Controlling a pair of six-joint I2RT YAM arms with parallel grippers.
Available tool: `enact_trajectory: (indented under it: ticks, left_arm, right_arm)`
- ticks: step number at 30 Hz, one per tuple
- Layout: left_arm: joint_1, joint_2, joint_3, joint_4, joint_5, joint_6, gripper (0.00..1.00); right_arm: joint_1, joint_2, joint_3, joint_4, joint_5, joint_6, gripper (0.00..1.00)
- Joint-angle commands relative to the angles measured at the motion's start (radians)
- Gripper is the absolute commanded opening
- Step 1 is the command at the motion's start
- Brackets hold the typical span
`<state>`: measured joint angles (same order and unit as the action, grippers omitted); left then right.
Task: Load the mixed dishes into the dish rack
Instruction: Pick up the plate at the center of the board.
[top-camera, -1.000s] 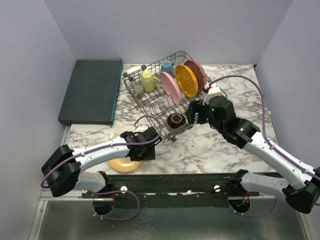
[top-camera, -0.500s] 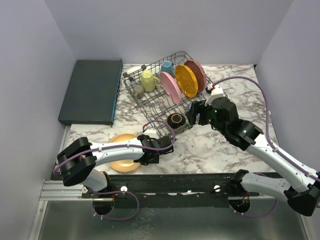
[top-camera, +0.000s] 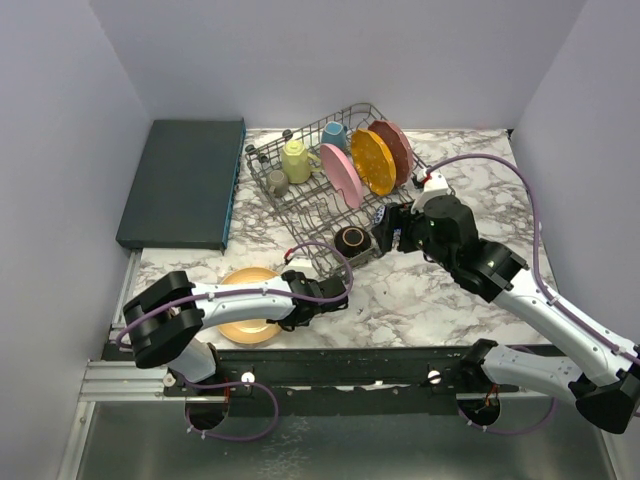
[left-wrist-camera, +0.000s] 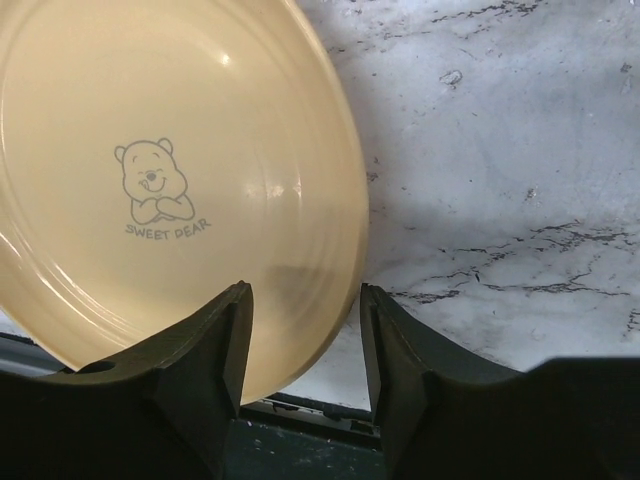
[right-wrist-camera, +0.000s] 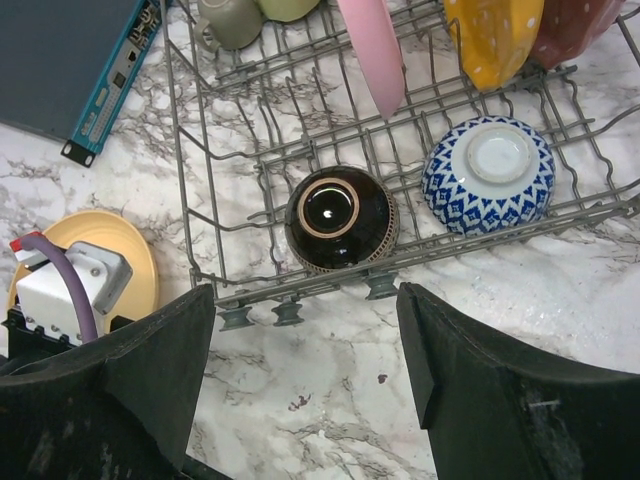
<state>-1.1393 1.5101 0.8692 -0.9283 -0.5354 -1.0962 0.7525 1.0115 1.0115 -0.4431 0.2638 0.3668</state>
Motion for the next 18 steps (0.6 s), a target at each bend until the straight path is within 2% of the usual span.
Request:
enact_trajectory:
  ticks: [1, 9, 15, 18]
  left_arm:
    - [-0.006, 0.021, -0.001, -0.009, -0.052, 0.001, 0.51]
    - [-0.006, 0.048, -0.008, 0.018, -0.046, 0.019, 0.38]
    - [-0.006, 0.054, -0.018, 0.035, -0.041, 0.03, 0.21]
    - [-0.006, 0.048, -0.012, 0.037, -0.04, 0.034, 0.15]
  right_arm:
    - [-0.002, 0.006, 0.001, -0.015, -0.025, 0.019, 0.79]
    - [-0.002, 0.035, 0.006, -0.011, -0.04, 0.027, 0.78]
    - [-0.001, 0.039, 0.004, -0.007, -0.036, 0.027, 0.78]
    - [-0.001, 0.039, 0.004, -0.006, -0.035, 0.027, 0.78]
